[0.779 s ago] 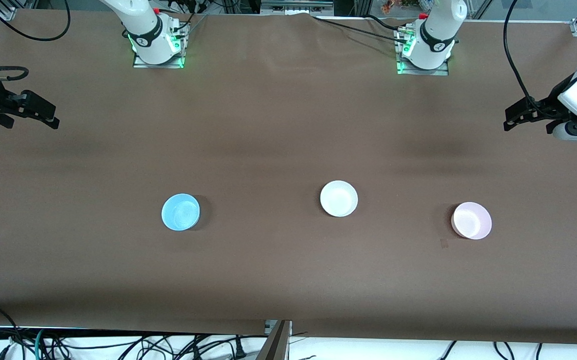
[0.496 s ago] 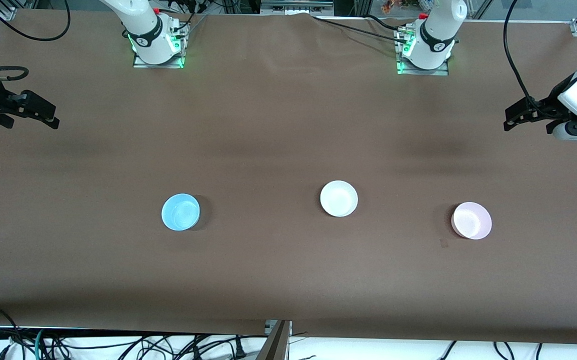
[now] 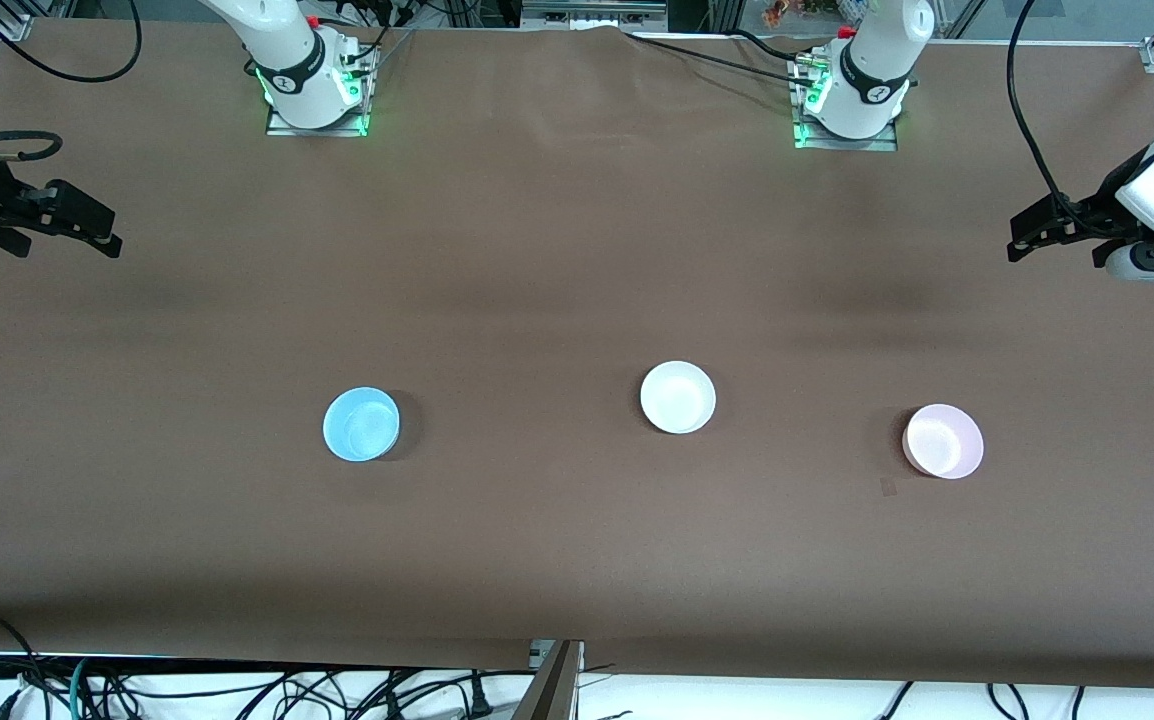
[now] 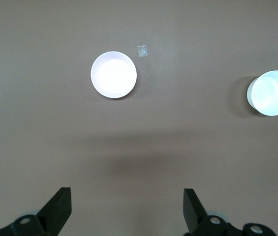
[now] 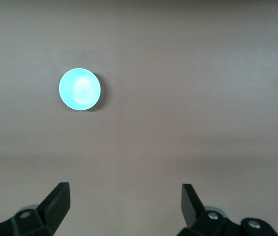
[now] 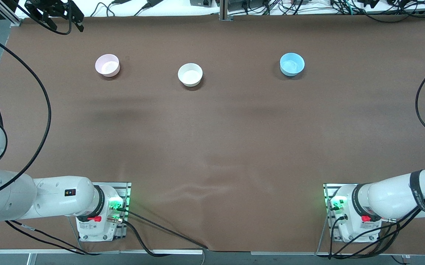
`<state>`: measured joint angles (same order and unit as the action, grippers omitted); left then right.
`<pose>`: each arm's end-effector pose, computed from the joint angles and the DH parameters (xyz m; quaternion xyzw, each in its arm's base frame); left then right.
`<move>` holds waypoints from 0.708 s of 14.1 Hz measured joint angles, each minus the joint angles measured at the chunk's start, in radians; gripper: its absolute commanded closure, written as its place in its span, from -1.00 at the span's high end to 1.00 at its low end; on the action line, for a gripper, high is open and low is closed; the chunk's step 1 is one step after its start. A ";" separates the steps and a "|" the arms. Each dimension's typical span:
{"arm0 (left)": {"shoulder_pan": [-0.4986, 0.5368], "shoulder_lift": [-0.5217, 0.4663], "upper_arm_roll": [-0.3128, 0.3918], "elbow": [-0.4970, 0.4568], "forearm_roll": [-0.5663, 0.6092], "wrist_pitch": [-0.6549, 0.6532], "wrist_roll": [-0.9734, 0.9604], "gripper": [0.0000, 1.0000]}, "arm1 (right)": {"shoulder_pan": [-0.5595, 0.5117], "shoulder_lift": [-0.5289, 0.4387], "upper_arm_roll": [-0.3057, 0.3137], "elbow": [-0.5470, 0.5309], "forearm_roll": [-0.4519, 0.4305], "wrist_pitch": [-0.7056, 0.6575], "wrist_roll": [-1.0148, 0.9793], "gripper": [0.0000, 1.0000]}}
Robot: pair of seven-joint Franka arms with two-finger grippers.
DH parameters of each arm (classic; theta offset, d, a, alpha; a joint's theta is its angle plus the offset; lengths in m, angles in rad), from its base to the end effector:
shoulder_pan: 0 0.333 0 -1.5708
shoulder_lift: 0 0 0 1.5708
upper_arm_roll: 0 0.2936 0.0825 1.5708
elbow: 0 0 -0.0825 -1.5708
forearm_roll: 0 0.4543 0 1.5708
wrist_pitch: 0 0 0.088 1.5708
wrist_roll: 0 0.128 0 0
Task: Stack pink and blue bowls on white bowl
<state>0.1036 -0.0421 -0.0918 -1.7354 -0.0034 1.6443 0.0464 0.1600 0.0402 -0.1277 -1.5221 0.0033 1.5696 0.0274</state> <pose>0.6127 0.0061 0.5239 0.9996 -0.0170 -0.0246 0.0005 0.6363 0.0223 0.5823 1.0000 0.0025 0.0038 0.0008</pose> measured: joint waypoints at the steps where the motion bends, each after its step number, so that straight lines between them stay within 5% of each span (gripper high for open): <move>1: 0.000 0.001 0.000 0.000 0.000 0.000 0.000 1.00 | 0.000 0.000 0.001 0.000 0.000 0.000 0.000 0.99; 10: 0.000 0.007 0.000 0.001 0.000 -0.001 0.000 1.00 | 0.000 0.000 0.002 0.000 0.000 -0.003 0.000 0.99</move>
<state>0.1036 -0.0347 -0.0918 -1.7340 -0.0034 1.6431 0.0464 0.1602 0.0402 -0.1256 -1.5221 0.0032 1.5670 0.0274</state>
